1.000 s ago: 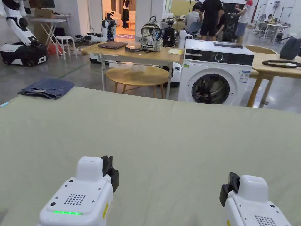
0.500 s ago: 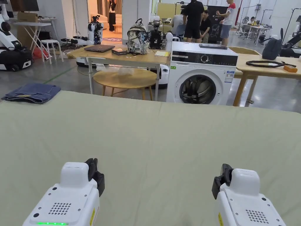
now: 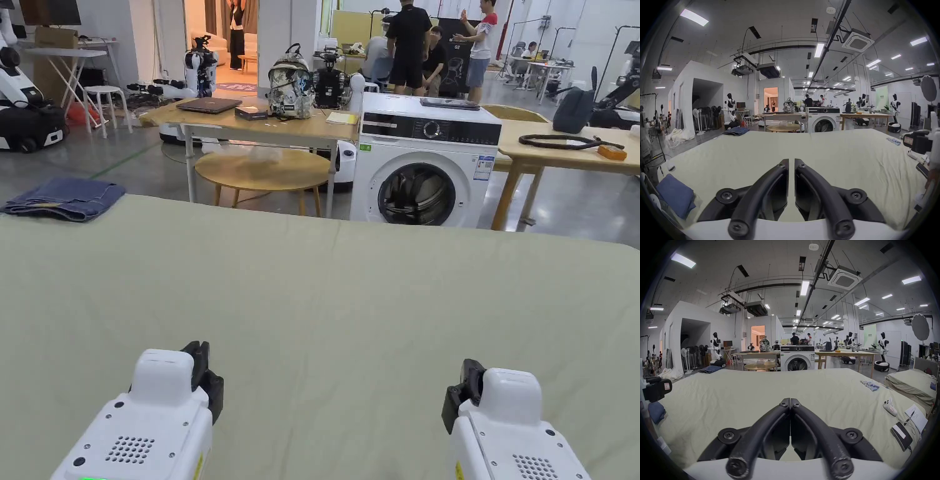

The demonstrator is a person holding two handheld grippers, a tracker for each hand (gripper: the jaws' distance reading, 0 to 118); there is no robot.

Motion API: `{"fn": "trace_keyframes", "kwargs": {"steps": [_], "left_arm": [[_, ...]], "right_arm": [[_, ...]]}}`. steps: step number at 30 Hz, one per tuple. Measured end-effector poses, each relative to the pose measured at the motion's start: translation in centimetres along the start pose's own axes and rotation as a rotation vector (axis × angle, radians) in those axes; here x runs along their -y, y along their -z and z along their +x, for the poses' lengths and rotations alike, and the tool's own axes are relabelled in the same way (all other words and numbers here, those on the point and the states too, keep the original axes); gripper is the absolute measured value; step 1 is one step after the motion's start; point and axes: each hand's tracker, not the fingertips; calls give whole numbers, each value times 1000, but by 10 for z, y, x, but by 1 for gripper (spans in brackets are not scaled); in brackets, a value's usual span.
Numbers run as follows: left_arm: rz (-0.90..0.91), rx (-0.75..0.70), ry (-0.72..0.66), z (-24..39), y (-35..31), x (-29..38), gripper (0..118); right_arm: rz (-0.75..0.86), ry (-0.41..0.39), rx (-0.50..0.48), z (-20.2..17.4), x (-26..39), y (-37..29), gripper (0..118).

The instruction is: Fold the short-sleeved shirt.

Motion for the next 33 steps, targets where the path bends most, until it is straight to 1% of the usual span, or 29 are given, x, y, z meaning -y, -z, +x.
{"fn": "trace_keyframes", "kwargs": {"steps": [1,2,3,4,5,6,7,8,9,10,12,13,16,21,22,24,26,29,31,33], "left_arm": [[2,12,-5,0,0,0,3],[3,18,-9,0,0,0,7],[6,22,-12,0,0,3,17],[9,23,-15,1,0,4,34],[12,23,-19,2,1,4,48],[17,23,-30,2,1,3,64],[18,25,-42,4,-1,3,84],[15,30,-47,5,-1,3,94],[15,30,-56,5,0,2,96],[19,33,-62,5,0,2,96],[22,11,-65,5,0,3,96],[23,10,-69,5,1,2,96],[31,24,-81,4,1,-1,97],[54,36,-43,10,-4,-10,96],[50,20,-24,12,-3,-11,96],[26,-25,3,15,1,-11,96],[10,-77,26,18,4,-12,96],[24,-39,19,18,3,-14,96],[34,-11,0,15,1,-15,96],[56,-13,-17,15,1,-15,96]], "right_arm": [[5,2,1,0,0,0,1],[8,-1,4,0,1,0,8],[8,-5,7,-1,1,0,20],[10,-6,9,-1,1,0,46],[11,-4,7,-1,1,0,65],[11,0,7,-2,2,0,76],[16,-1,15,-3,3,-1,80],[22,-6,19,-3,4,-1,82],[21,-12,16,-3,4,-1,85],[18,-16,14,-2,5,0,88],[14,-10,9,-1,5,0,91],[17,-3,5,-1,5,0,96],[23,14,-7,0,4,-1,96],[49,-2,-39,0,-3,-2,96],[54,5,-35,0,-4,-1,96],[48,-13,17,-4,-8,1,96],[43,-12,13,-4,-12,3,96],[26,24,-16,0,-17,4,96],[24,33,-16,0,-20,3,96],[26,33,-8,-2,-22,2,96]]}}
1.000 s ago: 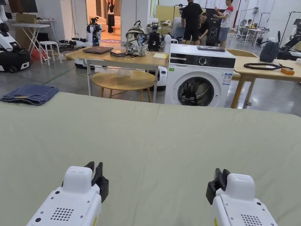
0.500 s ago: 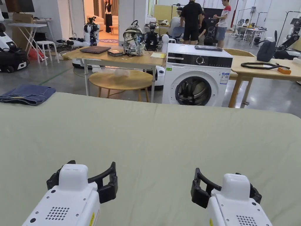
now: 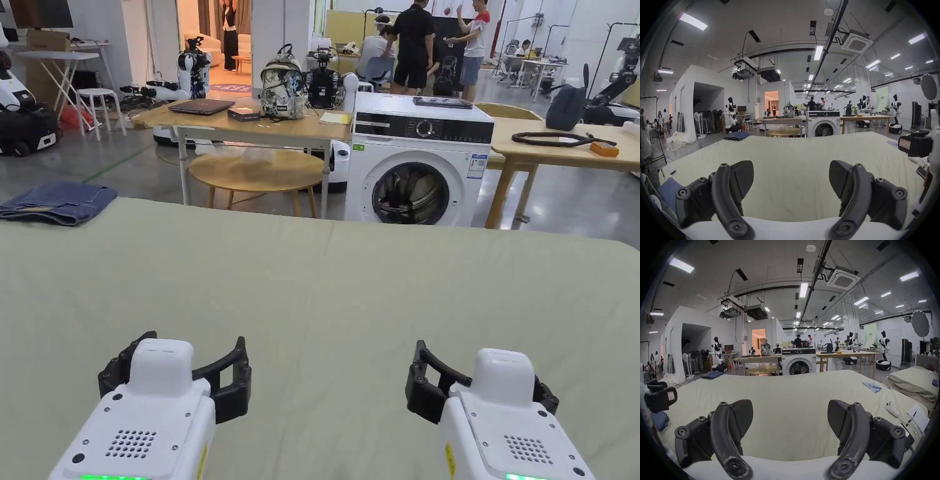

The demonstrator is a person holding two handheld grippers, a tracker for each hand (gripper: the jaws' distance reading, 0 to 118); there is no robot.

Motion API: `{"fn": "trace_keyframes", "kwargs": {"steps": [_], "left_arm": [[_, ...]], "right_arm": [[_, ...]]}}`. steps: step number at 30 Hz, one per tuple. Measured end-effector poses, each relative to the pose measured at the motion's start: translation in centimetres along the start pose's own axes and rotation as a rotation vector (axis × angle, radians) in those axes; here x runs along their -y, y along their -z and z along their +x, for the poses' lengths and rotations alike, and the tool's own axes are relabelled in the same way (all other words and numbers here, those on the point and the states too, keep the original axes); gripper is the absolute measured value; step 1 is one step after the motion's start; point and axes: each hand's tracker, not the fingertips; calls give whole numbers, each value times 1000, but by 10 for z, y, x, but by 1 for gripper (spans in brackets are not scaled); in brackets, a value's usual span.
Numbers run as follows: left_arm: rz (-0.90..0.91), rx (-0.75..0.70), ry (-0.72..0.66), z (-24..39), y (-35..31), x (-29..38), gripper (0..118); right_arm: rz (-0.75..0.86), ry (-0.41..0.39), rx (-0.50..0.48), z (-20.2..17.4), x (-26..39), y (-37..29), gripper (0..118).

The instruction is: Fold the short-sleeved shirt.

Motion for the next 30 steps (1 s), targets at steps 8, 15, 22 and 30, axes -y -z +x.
{"fn": "trace_keyframes", "kwargs": {"steps": [8,15,22,30], "left_arm": [[40,2,-111,-12,-5,-5,96],[55,-23,-84,-16,-2,-5,96],[51,-37,-52,-11,0,-6,96],[28,-24,-37,-10,1,-1,96]], "right_arm": [[-16,69,4,1,-5,0,96],[-102,129,151,-2,-8,9,96],[-96,114,136,-3,-6,11,96],[-76,57,117,-11,-6,10,96]]}}
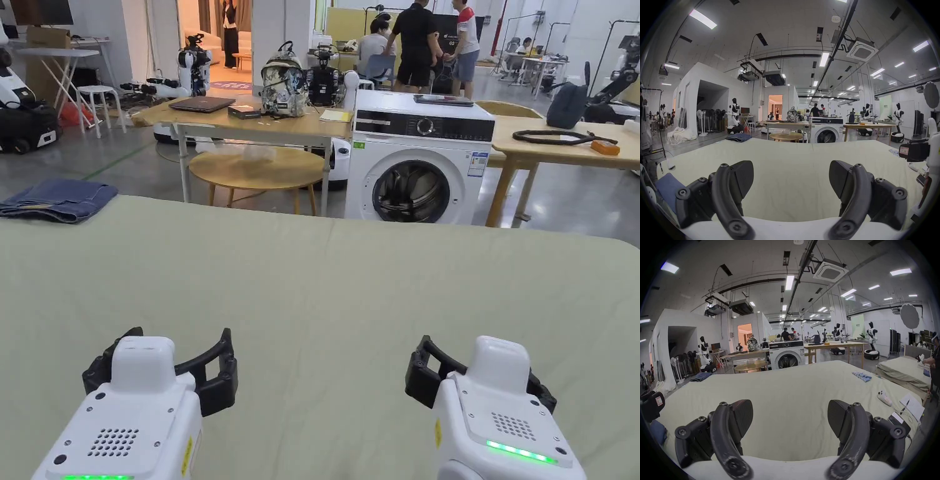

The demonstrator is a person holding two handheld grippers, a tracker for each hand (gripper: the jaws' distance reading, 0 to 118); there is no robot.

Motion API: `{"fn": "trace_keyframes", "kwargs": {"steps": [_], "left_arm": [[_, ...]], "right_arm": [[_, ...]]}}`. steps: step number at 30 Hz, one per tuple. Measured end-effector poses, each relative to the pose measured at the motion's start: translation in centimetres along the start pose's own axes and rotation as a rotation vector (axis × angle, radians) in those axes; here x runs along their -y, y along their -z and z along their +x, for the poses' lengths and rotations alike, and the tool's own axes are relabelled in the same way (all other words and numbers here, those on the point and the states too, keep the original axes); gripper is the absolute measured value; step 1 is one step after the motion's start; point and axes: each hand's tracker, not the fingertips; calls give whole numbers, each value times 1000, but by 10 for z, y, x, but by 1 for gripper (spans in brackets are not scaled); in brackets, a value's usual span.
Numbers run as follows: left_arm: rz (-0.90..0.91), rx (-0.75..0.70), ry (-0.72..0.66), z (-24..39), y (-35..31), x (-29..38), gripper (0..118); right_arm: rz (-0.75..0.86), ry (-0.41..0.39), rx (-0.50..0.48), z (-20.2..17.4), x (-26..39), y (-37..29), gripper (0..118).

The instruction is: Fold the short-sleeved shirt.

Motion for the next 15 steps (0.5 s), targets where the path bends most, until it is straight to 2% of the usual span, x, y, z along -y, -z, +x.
{"fn": "trace_keyframes", "kwargs": {"steps": [15], "left_arm": [[4,22,39,-5,2,4,97]], "right_arm": [[-1,-54,4,0,5,5,96]]}}
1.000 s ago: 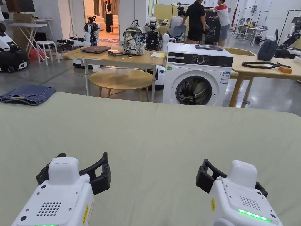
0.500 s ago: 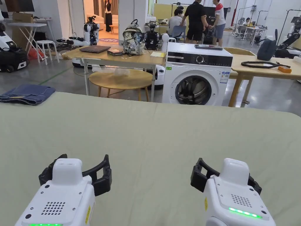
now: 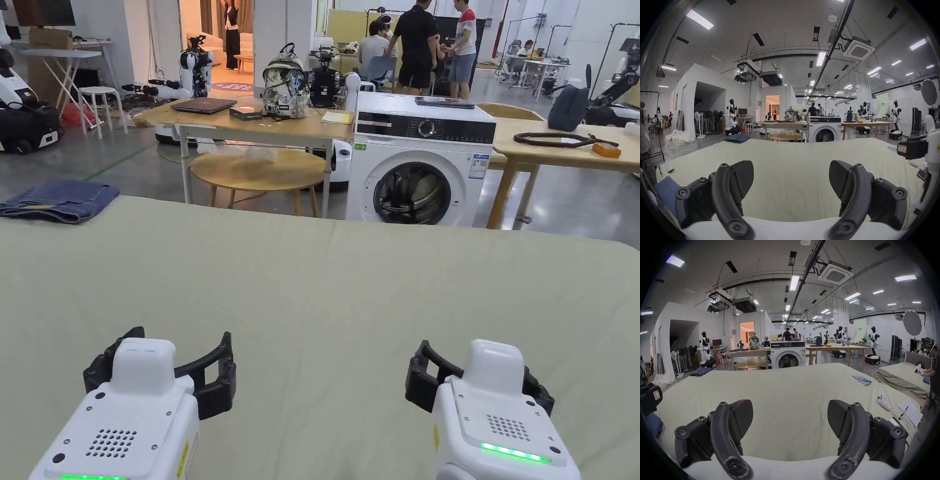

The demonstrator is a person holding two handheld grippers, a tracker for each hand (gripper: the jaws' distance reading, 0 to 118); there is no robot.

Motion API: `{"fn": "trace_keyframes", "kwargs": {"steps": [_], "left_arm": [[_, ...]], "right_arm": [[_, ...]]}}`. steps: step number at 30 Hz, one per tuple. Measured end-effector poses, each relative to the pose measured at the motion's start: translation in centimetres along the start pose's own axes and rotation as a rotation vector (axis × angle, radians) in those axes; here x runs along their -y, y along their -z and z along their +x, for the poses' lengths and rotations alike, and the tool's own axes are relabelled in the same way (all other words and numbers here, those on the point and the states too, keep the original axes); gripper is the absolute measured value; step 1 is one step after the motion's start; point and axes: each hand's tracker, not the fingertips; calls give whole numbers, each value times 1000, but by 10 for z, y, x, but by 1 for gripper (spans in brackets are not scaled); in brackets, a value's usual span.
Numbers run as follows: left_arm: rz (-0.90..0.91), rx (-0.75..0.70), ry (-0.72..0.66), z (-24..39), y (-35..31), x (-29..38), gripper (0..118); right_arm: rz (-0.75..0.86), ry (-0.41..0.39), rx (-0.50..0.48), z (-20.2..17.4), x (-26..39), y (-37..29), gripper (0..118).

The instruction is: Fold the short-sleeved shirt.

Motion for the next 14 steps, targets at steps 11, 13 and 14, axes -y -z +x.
{"fn": "trace_keyframes", "kwargs": {"steps": [11,13,14], "left_arm": [[4,27,69,5,4,2,96],[7,27,69,4,5,1,96],[7,28,66,3,6,1,97]], "right_arm": [[12,-87,-27,-4,8,3,96],[7,-79,-6,-3,7,4,96],[-2,-65,-22,0,5,4,96]]}}
